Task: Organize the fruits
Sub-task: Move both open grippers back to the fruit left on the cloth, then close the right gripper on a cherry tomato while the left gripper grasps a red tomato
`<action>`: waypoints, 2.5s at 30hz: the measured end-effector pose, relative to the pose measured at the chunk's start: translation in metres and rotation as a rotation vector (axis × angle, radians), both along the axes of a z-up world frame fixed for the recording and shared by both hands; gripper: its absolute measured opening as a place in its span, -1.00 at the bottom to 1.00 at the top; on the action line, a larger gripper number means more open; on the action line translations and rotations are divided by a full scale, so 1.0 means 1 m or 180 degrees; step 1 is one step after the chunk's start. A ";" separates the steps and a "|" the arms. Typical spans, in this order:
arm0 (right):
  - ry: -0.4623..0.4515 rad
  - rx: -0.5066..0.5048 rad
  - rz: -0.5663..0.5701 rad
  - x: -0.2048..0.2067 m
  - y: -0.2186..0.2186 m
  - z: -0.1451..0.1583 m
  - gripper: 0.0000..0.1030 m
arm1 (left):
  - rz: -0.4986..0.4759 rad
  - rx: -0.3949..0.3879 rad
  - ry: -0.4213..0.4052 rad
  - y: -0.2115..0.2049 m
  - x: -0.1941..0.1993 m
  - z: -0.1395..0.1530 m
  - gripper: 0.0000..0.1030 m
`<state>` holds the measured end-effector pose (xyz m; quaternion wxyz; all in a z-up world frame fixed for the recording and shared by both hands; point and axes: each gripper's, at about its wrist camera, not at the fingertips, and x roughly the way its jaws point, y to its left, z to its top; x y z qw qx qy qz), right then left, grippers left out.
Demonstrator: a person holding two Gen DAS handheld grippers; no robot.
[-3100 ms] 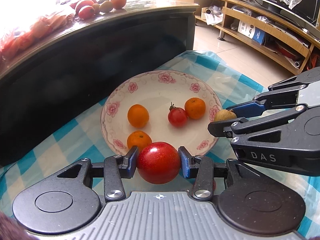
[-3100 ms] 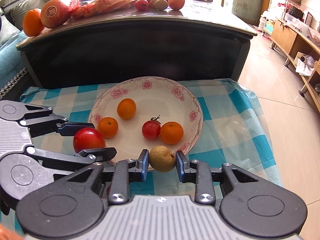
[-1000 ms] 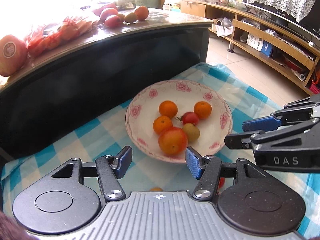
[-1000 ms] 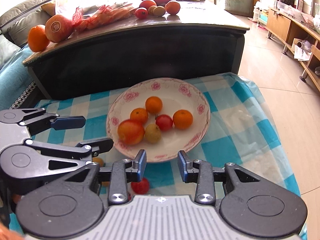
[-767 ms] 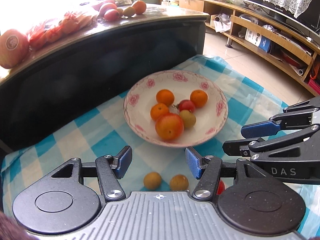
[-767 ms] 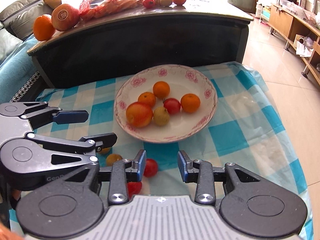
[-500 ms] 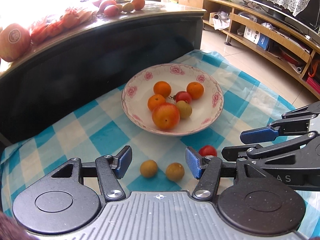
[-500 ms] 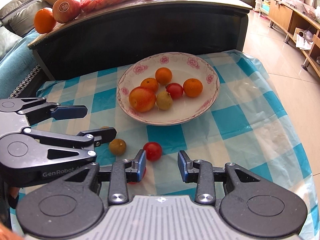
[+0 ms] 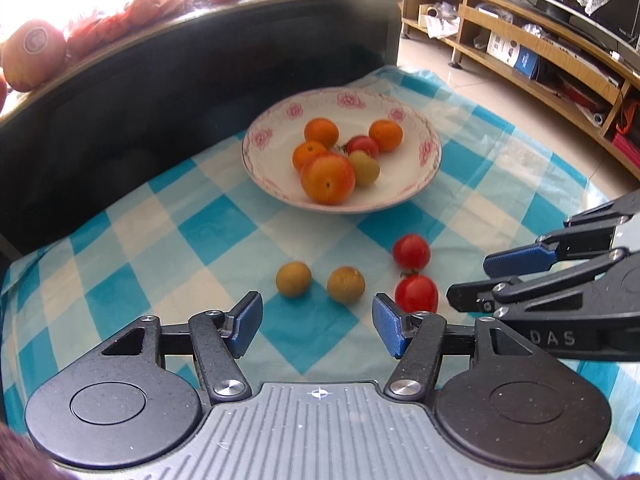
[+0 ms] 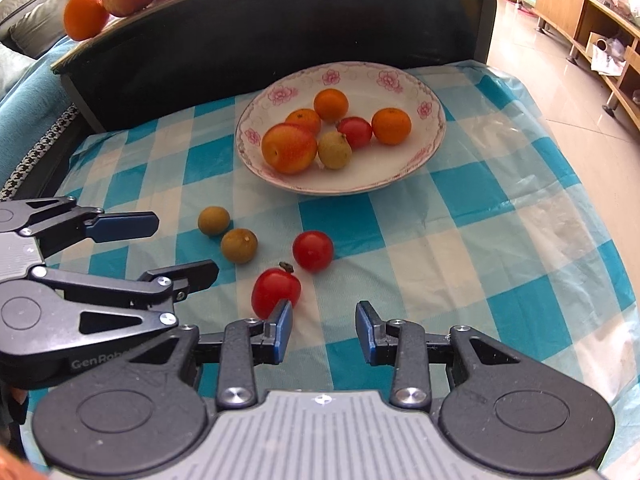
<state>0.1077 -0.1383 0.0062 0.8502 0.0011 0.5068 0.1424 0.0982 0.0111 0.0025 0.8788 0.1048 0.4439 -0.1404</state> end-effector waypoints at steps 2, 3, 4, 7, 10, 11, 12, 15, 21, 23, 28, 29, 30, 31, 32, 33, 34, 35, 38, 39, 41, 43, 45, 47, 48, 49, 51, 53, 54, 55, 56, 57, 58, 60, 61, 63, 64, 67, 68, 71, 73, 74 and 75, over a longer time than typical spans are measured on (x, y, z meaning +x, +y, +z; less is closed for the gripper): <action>0.0019 -0.0023 -0.0017 -0.001 0.001 -0.002 -0.26 | 0.0009 0.0028 0.0035 0.001 -0.001 -0.003 0.32; 0.0025 -0.0019 -0.0021 -0.002 0.001 -0.002 -0.26 | 0.0017 0.0041 0.0048 0.001 -0.002 -0.004 0.32; 0.0026 -0.0016 -0.0025 -0.002 0.002 -0.003 -0.26 | 0.0023 0.0049 0.0056 0.002 -0.002 -0.005 0.32; 0.0032 -0.0038 -0.0040 -0.003 0.003 -0.004 -0.26 | 0.0023 0.0062 0.0080 0.002 -0.004 -0.008 0.33; 0.0050 -0.0043 -0.0049 -0.002 0.004 -0.006 -0.26 | 0.0037 0.0075 0.0107 0.003 -0.004 -0.010 0.33; 0.0054 -0.0049 -0.0049 -0.001 0.005 -0.007 -0.26 | 0.0039 0.0072 0.0115 0.004 -0.003 -0.011 0.33; 0.0060 -0.0051 -0.0045 -0.001 0.005 -0.007 -0.26 | 0.0037 0.0070 0.0119 0.004 -0.004 -0.011 0.33; 0.0077 -0.0050 -0.0029 0.001 0.007 -0.008 -0.26 | 0.0037 0.0073 0.0127 0.005 -0.003 -0.012 0.34; 0.0087 -0.0057 0.0000 0.001 0.010 -0.008 -0.24 | 0.0026 0.0098 0.0128 0.004 -0.003 -0.014 0.35; 0.0085 -0.0053 0.0001 0.002 0.011 -0.008 -0.22 | 0.0025 0.0121 0.0121 0.004 -0.003 -0.014 0.35; 0.0079 -0.0032 0.0023 0.004 0.013 -0.008 -0.20 | 0.0035 0.0161 0.0109 0.005 -0.003 -0.015 0.35; 0.0075 -0.0031 0.0028 0.005 0.013 -0.008 -0.20 | 0.0038 0.0168 0.0106 0.005 -0.002 -0.015 0.35; 0.0073 -0.0026 0.0030 0.006 0.014 -0.008 -0.20 | 0.0038 0.0175 0.0105 0.006 -0.002 -0.016 0.35; 0.0072 -0.0018 0.0031 0.007 0.014 -0.008 -0.20 | 0.0040 0.0182 0.0105 0.006 -0.001 -0.016 0.35; 0.0069 -0.0013 0.0033 0.008 0.015 -0.008 -0.19 | 0.0043 0.0187 0.0107 0.007 -0.001 -0.016 0.35; 0.0067 -0.0010 0.0033 0.009 0.015 -0.009 -0.19 | 0.0043 0.0190 0.0108 0.008 -0.001 -0.016 0.36; 0.0068 -0.0006 0.0033 0.010 0.015 -0.009 -0.18 | 0.0044 0.0192 0.0110 0.008 -0.001 -0.016 0.37; 0.0070 -0.0002 0.0031 0.012 0.015 -0.010 -0.18 | 0.0046 0.0192 0.0112 0.009 -0.001 -0.016 0.37; 0.0089 -0.0016 0.0021 0.016 0.017 -0.013 -0.18 | 0.0051 0.0200 0.0125 0.011 -0.001 -0.017 0.37; 0.0092 -0.0023 0.0020 0.018 0.017 -0.015 -0.18 | 0.0052 0.0206 0.0129 0.012 -0.001 -0.018 0.38; 0.0069 -0.0035 0.0025 0.020 0.019 -0.017 -0.17 | 0.0063 0.0210 0.0141 0.014 -0.002 -0.019 0.38; 0.0026 -0.0028 0.0021 0.022 0.020 -0.016 -0.18 | 0.0079 0.0200 0.0153 0.017 -0.003 -0.020 0.39; 0.0031 0.0006 0.0011 0.024 0.021 -0.016 -0.18 | 0.0087 0.0192 0.0163 0.020 -0.003 -0.021 0.39; 0.0008 0.0038 0.0043 0.024 0.022 -0.013 -0.18 | 0.0095 0.0169 0.0167 0.023 -0.004 -0.020 0.39; -0.0020 0.0013 0.0068 0.024 0.023 -0.011 -0.18 | 0.0097 0.0146 0.0166 0.025 -0.004 -0.020 0.39; -0.0063 -0.0019 0.0075 0.024 0.023 -0.010 -0.18 | 0.0097 0.0119 0.0166 0.027 -0.004 -0.019 0.40; -0.0097 -0.0036 0.0032 0.026 0.020 -0.008 -0.18 | 0.0106 0.0077 0.0166 0.029 -0.005 -0.018 0.41; -0.0129 0.0015 -0.0015 0.029 0.015 -0.005 -0.18 | 0.0113 0.0048 0.0160 0.031 -0.006 -0.016 0.41; -0.0155 0.0010 -0.0030 0.030 0.014 -0.004 -0.18 | 0.0115 0.0027 0.0159 0.032 -0.006 -0.016 0.42; -0.0168 -0.0016 -0.0037 0.032 0.013 -0.004 -0.18 | 0.0120 -0.0002 0.0162 0.034 -0.006 -0.015 0.42; -0.0160 -0.0033 -0.0031 0.035 0.013 -0.004 -0.18 | 0.0126 -0.0036 0.0174 0.035 -0.006 -0.015 0.42; -0.0149 -0.0040 -0.0016 0.038 0.013 -0.005 -0.18 | 0.0126 -0.0064 0.0185 0.035 -0.006 -0.015 0.42; -0.0144 -0.0042 -0.0002 0.039 0.012 -0.007 -0.18 | 0.0125 -0.0084 0.0190 0.036 -0.006 -0.014 0.42; -0.0112 -0.0027 0.0038 0.043 0.013 -0.011 -0.18 | 0.0118 -0.0105 0.0188 0.035 -0.006 -0.013 0.42; -0.0088 -0.0056 0.0066 0.045 0.015 -0.014 -0.18 | 0.0111 -0.0114 0.0186 0.035 -0.006 -0.013 0.42; -0.0119 -0.0102 0.0114 0.045 0.018 -0.018 -0.20 | 0.0093 -0.0136 0.0186 0.033 -0.007 -0.012 0.42; -0.0133 -0.0101 0.0122 0.046 0.019 -0.018 -0.25 | 0.0080 -0.0148 0.0188 0.032 -0.007 -0.012 0.42; -0.0166 -0.0040 0.0113 0.048 0.017 -0.018 -0.41 | 0.0048 -0.0185 0.0187 0.028 -0.007 -0.012 0.42; -0.0193 -0.0079 0.0135 0.047 0.018 -0.018 -0.41 | 0.0030 -0.0206 0.0178 0.027 -0.007 -0.010 0.42; -0.0189 -0.0085 0.0207 0.043 0.017 -0.016 -0.41 | -0.0062 -0.0275 0.0147 0.020 -0.007 -0.007 0.42; -0.0194 -0.0084 0.0210 0.038 0.013 -0.016 -0.41 | -0.0134 -0.0361 0.0152 0.015 -0.007 -0.005 0.39; -0.0195 -0.0087 0.0192 0.036 0.010 -0.015 -0.41 | -0.0179 -0.0419 0.0167 0.012 -0.007 -0.004 0.38; -0.0193 -0.0086 0.0159 0.034 0.005 -0.015 -0.41 | -0.0225 -0.0488 0.0188 0.009 -0.006 -0.005 0.35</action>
